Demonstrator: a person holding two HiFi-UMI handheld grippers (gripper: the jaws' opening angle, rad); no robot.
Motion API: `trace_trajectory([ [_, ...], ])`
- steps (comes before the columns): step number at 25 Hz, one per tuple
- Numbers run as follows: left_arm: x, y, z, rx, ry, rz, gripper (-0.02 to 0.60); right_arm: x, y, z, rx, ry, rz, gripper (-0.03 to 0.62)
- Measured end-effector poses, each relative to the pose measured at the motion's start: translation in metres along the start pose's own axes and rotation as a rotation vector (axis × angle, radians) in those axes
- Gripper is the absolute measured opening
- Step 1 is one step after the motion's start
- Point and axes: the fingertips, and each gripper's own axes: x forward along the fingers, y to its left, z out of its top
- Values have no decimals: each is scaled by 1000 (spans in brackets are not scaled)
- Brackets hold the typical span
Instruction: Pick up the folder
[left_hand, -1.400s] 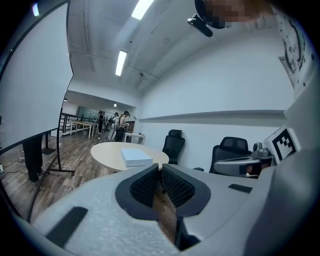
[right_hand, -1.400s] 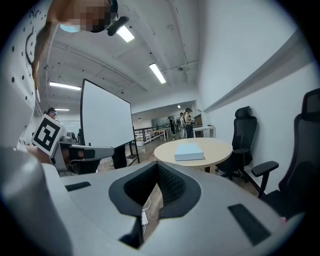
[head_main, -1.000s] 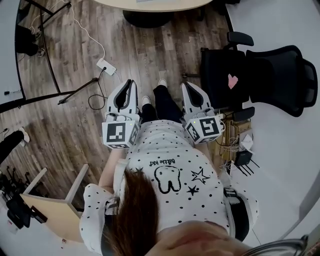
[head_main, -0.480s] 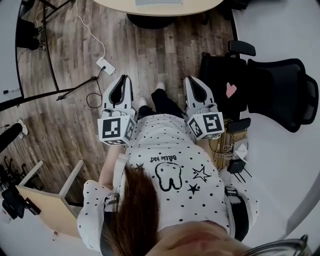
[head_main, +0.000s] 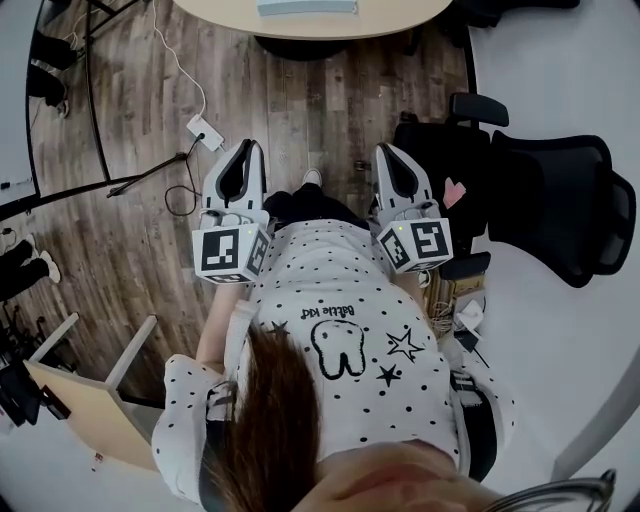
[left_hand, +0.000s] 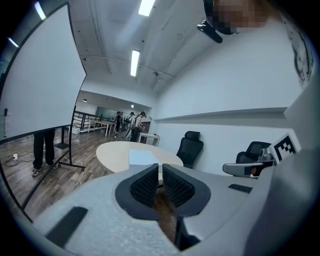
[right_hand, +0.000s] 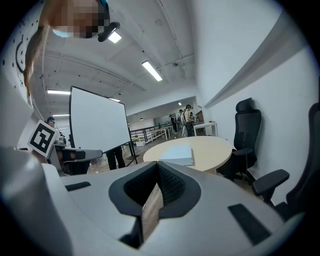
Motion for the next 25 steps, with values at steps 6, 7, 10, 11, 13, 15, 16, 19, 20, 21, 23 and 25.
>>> trace_trajectory([
  [6,16,-10,3,33,11,-18,34,5,-14,4,0,7,22,6],
  [7,19,-10,5,41,12,-20,35,7,-16,4,2,9,24,6],
  [10,27,-9,8,42,13,-14,35,13,-18,2,14,22,31,6],
  [11,31,-8,8,39,13,-13,34,16,-20,1,15,27,32,7],
  [13,40,-6,9,31,15,-17,35,24,-22,2,14,36,33,6],
  [15,50,-1,10,22,25,-25,34,34,-23,5,15,44,28,6],
  [16,56,2,10,18,31,-29,34,39,-24,6,16,47,24,6],
  [19,78,13,15,13,42,-36,34,60,-32,14,16,47,7,6],
  [20,86,18,18,14,42,-37,35,68,-36,18,17,44,0,8],
  [21,95,22,21,16,42,-39,34,77,-40,22,17,41,-9,6],
  [23,112,33,30,17,38,-46,35,95,-45,32,14,32,-21,6],
  [25,129,44,39,17,32,-53,34,114,-49,41,9,25,-26,6],
])
